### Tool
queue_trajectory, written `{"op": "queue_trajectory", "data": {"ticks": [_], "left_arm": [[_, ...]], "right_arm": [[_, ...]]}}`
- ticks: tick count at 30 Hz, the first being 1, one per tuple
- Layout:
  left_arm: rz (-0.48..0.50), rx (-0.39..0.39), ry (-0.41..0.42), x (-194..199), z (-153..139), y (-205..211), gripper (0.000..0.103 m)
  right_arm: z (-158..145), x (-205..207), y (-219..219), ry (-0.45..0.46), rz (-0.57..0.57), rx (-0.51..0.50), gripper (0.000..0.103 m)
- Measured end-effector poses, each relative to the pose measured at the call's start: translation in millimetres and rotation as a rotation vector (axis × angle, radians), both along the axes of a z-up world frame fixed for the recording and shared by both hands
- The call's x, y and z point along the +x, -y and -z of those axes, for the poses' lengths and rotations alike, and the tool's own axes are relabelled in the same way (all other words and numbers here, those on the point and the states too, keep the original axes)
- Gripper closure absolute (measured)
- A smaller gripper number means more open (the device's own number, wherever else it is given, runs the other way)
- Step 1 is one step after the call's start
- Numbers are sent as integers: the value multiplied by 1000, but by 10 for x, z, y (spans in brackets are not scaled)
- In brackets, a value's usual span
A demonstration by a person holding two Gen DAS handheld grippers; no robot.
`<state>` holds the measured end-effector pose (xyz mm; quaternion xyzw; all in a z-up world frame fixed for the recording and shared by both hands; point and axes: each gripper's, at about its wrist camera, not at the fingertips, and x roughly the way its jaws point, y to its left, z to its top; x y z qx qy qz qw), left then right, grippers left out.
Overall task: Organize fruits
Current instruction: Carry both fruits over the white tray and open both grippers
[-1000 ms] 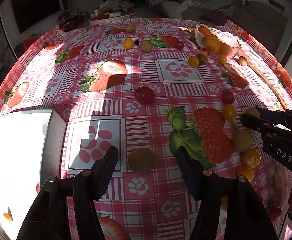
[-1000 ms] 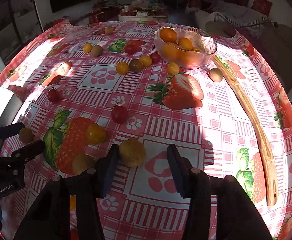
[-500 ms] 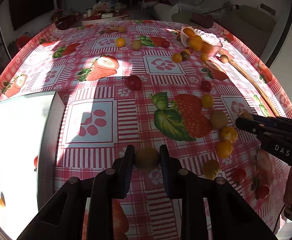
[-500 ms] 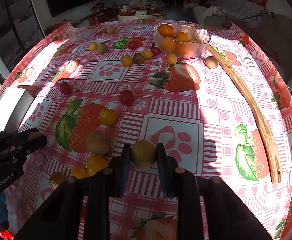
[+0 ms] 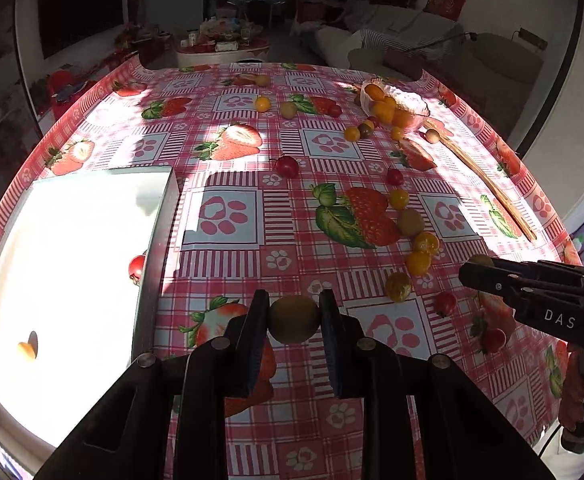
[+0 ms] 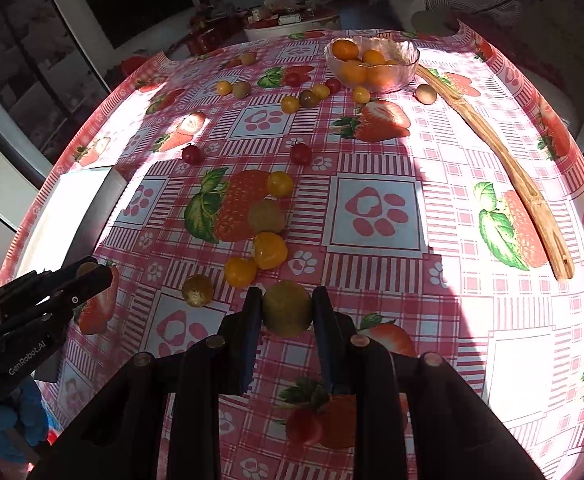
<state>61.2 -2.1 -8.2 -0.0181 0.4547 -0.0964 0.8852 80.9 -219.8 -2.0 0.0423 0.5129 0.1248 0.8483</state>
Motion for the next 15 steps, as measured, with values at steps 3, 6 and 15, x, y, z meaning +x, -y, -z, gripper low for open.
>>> {"op": "queue_trajectory", "data": {"ticks": [3,6,15], "left_arm": [[-22,-4,12,-89,-50,-127,76],[-48,-1,19,-172,-78,-277,76],[-163,11,18,-356,-73,-850,76]], "right_arm": [[-45,-48,-141,3,-27,1,75],[-91,-73,-296,7,-53,3,75],[-202,-118,-825,6,-142,18,75]]}}
